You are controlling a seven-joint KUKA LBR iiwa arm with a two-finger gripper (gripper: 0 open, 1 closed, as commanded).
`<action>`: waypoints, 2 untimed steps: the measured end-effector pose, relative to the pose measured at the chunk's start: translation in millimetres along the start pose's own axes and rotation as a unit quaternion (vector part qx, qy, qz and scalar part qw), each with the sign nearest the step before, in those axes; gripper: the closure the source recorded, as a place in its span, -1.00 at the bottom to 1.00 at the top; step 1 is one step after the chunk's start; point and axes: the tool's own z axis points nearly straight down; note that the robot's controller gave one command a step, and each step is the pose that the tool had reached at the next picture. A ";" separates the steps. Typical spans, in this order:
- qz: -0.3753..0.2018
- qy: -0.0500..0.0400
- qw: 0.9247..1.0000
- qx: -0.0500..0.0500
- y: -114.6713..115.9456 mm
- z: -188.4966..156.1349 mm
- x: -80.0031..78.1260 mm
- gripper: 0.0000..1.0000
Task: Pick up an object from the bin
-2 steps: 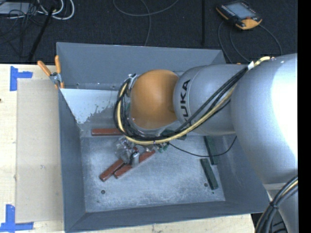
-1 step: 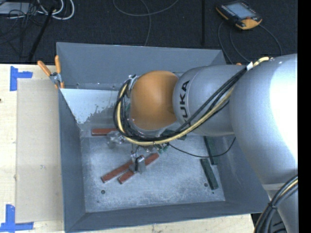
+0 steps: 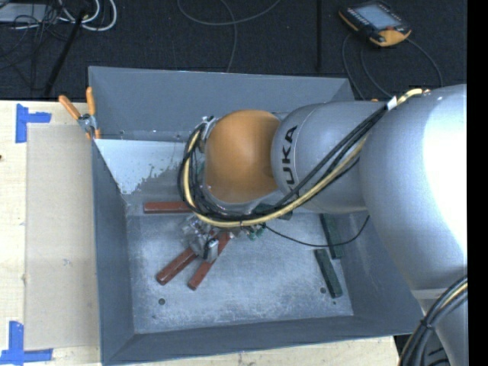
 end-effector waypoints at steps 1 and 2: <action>0.000 0.000 1.000 0.000 0.0 0.0 0.0 1.00; -0.055 0.004 0.998 -0.002 0.2 -18.5 7.9 1.00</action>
Offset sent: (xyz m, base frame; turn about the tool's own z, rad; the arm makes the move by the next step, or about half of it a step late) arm -0.0158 -0.0266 0.1154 -0.4705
